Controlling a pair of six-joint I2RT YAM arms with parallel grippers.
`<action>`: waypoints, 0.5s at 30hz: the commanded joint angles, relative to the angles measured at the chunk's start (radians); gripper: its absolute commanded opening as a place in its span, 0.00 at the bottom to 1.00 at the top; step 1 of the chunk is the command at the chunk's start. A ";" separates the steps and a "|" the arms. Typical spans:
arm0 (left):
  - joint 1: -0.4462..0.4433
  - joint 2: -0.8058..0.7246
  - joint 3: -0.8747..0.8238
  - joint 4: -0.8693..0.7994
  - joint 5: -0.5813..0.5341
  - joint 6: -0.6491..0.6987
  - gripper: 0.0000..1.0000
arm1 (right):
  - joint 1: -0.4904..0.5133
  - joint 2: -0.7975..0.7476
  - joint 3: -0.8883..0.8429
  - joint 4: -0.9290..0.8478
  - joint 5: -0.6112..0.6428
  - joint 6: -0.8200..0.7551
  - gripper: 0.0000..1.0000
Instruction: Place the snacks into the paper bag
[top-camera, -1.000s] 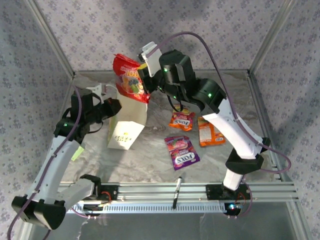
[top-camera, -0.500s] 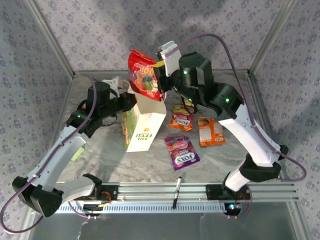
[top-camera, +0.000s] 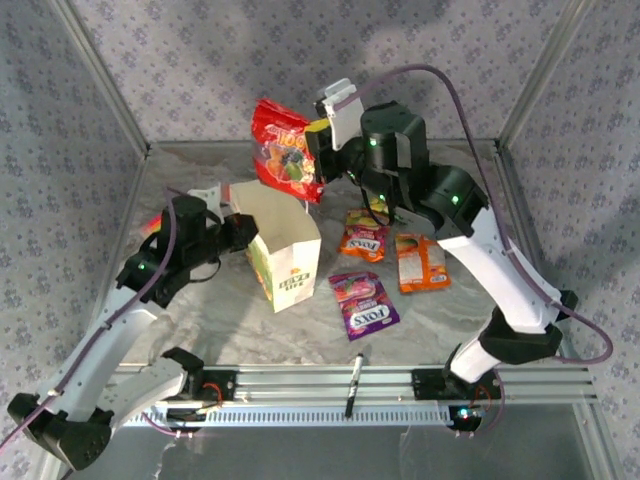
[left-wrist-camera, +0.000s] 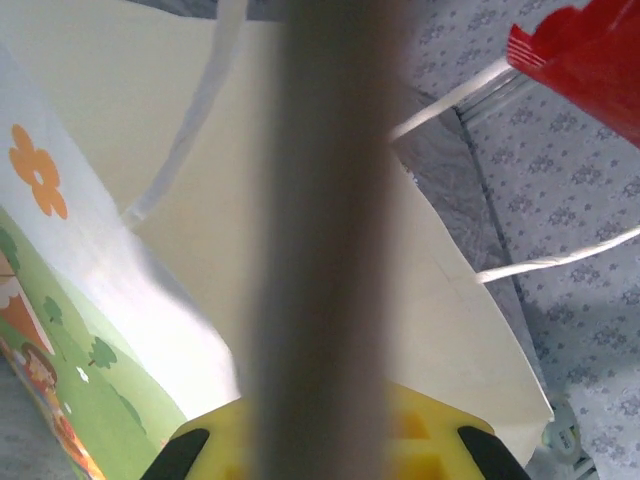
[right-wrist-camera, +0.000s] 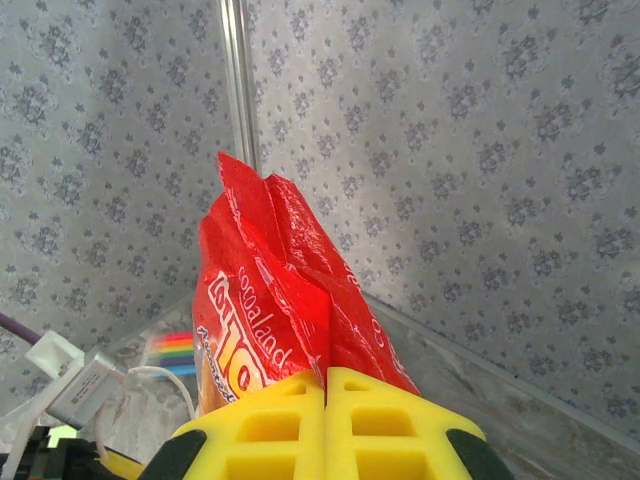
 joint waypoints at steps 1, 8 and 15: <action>-0.002 -0.038 -0.025 -0.026 -0.009 -0.010 0.06 | 0.002 -0.003 0.052 0.095 -0.021 0.031 0.00; -0.001 -0.050 -0.033 -0.042 -0.020 0.000 0.11 | 0.019 0.024 0.092 0.056 -0.038 0.033 0.00; -0.001 -0.063 -0.031 -0.064 -0.037 0.011 0.10 | 0.052 0.066 0.098 0.020 -0.019 0.044 0.00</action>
